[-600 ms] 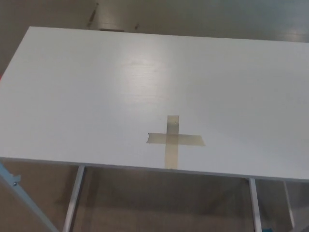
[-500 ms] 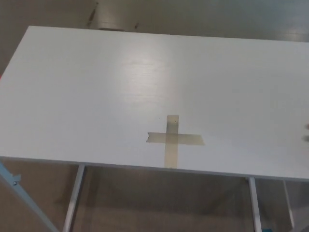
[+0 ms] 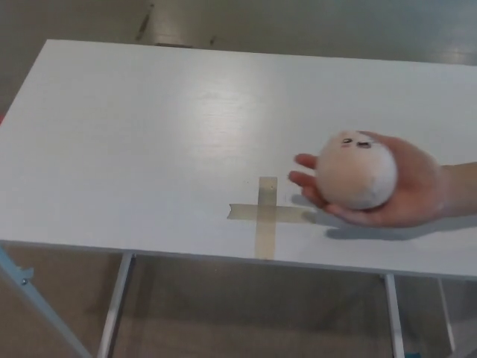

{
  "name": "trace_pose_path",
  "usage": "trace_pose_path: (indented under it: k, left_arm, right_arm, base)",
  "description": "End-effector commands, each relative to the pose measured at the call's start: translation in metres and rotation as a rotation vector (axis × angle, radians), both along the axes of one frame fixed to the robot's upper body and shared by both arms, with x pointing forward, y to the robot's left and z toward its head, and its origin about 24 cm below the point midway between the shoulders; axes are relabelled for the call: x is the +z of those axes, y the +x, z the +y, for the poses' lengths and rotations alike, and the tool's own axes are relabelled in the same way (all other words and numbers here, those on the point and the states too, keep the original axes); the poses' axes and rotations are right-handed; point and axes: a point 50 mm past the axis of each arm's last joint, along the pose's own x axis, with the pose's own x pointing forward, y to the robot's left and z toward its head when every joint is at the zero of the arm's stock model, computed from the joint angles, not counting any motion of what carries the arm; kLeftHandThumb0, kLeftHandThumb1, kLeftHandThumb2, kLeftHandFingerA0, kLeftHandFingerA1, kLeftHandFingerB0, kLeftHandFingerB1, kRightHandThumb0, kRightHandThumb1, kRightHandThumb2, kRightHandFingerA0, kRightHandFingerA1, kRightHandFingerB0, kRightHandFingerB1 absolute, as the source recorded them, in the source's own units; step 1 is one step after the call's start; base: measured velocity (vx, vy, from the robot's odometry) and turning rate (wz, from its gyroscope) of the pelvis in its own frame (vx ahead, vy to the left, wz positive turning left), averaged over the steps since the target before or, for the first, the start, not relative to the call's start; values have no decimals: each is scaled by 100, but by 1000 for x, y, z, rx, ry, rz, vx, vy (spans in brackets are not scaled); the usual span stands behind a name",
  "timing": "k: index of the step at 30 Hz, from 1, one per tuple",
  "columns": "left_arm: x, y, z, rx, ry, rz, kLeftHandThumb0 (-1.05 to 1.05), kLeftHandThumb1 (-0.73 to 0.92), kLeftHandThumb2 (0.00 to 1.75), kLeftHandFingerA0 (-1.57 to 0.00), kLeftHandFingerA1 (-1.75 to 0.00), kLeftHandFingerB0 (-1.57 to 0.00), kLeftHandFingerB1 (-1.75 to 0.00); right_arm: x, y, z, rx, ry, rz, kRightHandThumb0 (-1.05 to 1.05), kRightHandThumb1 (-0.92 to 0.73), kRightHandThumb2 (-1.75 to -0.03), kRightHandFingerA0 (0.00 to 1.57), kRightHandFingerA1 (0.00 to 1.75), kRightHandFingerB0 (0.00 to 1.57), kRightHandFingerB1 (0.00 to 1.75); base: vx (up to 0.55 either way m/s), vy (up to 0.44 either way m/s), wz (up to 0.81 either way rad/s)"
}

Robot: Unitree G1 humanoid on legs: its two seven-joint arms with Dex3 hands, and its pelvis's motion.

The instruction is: Use the left hand to take the pink dumpling toy on a person's hand and put it on the desk.

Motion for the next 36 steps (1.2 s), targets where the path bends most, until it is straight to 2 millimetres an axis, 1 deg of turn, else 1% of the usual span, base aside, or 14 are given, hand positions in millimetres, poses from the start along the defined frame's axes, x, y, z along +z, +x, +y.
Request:
trace_pose_path:
  k: [1, 6, 13, 14, 19, 27, 28, 32, 34, 36]
  left_arm:
    - [2, 2, 2, -22, 7, -2, -41, 62, 59, -69, -43, -51, -38]
    - [3, 3, 2, -19, -8, -11, -41, 62, 59, -65, -42, -50, -37]
    - [3, 3, 2, -24, -10, -14, -41, 62, 59, -65, -42, -50, -37]
    - [3, 5, 0, -28, -9, -19, -41, 62, 59, -65, -42, -50, -37]
    - [4, 7, -1, -27, -15, -25, -40, 62, 59, -65, -42, -50, -37]
    - [3, 9, -2, -42, -10, -26, -40, 62, 59, -66, -42, -51, -38]
    - [5, 12, -4, -57, -14, -42, -47, 53, 80, -57, -54, -45, -49]
    - [11, 22, -8, -124, -21, -115, -47, 52, 79, -56, -53, -45, -49]
    - [14, 22, -8, -154, -19, -158, -47, 51, 78, -56, -53, -44, -48]
    - [23, 23, -9, -219, -10, -258, -49, 44, 72, -54, -51, -41, -46]
  right_arm:
    - [1, 1, -3, -3, 10, -9, -24, -68, -61, 62, 45, 53, 42]
    - [1, 1, -3, 5, 8, -2, -24, -68, -60, 60, 44, 55, 43]
    - [1, 1, -2, 24, 13, 7, -24, -68, -60, 58, 43, 58, 44]
    - [2, 2, -3, 21, 17, 5, -25, -68, -60, 57, 43, 59, 44]
    - [2, 3, -4, 29, 18, 11, -24, -68, -60, 58, 43, 56, 43]
    - [2, 3, -4, 39, 22, 14, -24, -68, -60, 58, 43, 56, 43]
    - [2, 3, -4, 37, 25, 14, -25, -69, -60, 57, 43, 56, 43]
    - [2, 2, -5, 30, 33, 11, -25, -69, -60, 57, 43, 55, 43]
    - [2, 3, -5, 33, 34, 11, -25, -69, -60, 57, 43, 55, 43]
    - [3, 3, -7, 34, 32, 9, -25, -69, -60, 57, 43, 55, 43]
  base:
    - [0, 0, 0]
    - [0, 0, 0]
    - [0, 0, 0]
    - [0, 0, 0]
    - [0, 0, 0]
    - [0, 0, 0]
    - [0, 0, 0]
    - [0, 0, 0]
    - [0, 0, 0]
    - [0, 0, 0]
